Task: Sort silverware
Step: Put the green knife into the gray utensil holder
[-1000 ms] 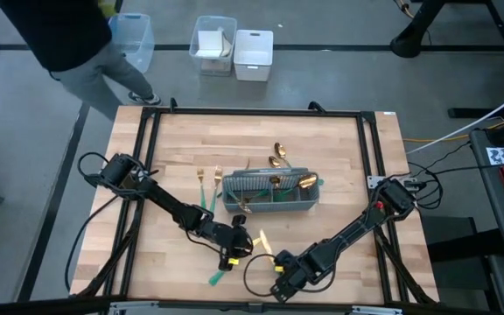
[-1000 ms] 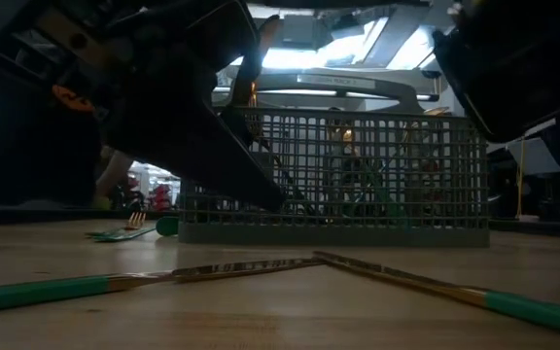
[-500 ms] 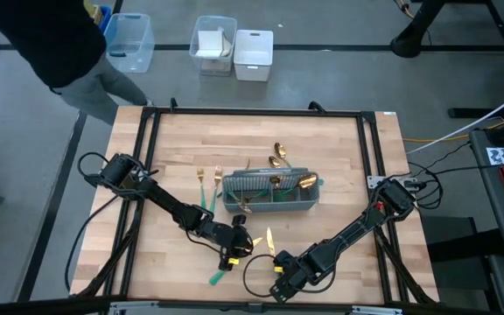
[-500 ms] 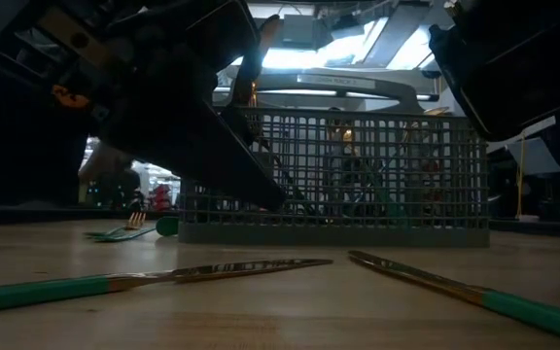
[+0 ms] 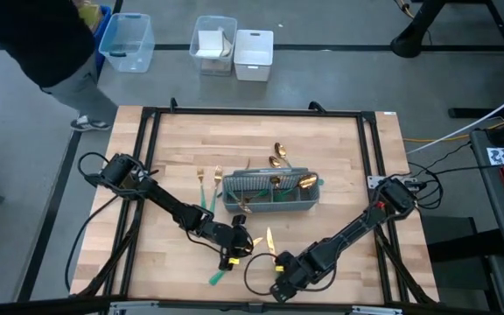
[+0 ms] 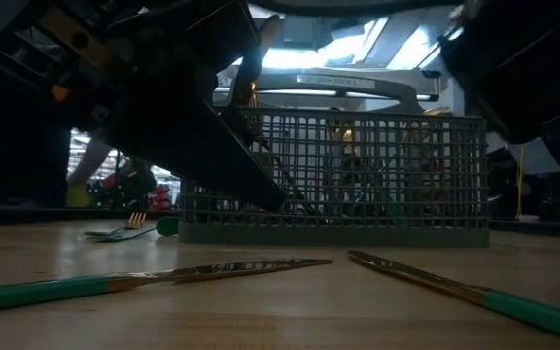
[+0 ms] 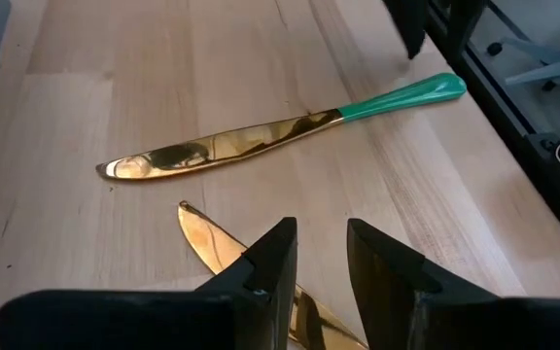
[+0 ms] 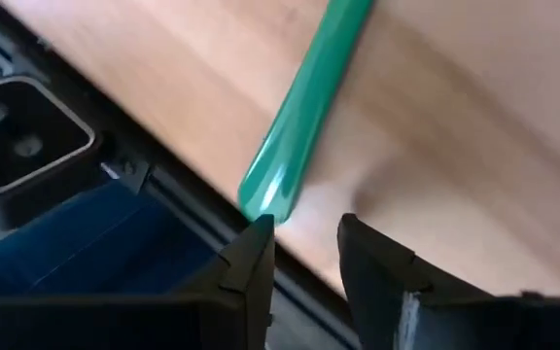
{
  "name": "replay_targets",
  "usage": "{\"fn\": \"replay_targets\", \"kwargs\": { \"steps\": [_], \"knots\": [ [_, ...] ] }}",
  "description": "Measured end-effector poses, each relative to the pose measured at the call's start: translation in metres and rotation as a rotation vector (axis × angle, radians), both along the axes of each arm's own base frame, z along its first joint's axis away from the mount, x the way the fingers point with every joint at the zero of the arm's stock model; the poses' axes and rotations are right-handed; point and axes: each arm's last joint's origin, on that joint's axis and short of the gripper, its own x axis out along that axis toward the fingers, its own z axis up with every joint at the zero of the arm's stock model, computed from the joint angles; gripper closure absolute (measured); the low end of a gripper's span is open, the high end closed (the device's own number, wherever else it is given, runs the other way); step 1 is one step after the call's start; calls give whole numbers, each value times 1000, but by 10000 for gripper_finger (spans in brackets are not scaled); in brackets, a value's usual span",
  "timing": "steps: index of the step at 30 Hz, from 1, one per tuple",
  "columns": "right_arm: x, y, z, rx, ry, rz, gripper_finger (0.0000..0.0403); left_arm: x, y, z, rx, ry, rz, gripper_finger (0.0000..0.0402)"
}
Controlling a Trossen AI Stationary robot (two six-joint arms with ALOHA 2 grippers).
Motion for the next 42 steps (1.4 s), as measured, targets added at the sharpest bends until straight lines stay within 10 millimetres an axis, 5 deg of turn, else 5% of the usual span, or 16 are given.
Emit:
{"fn": "replay_targets", "kwargs": {
  "steps": [17, 42],
  "knots": [
    [4, 11, 7, 45, -84, -257, 285, 0, 0, 0, 7, -1, -4, 316],
    [0, 8, -1, -11, -21, -252, 285, 0, 0, 0, 32, -6, -22, 316]
  ]
}}
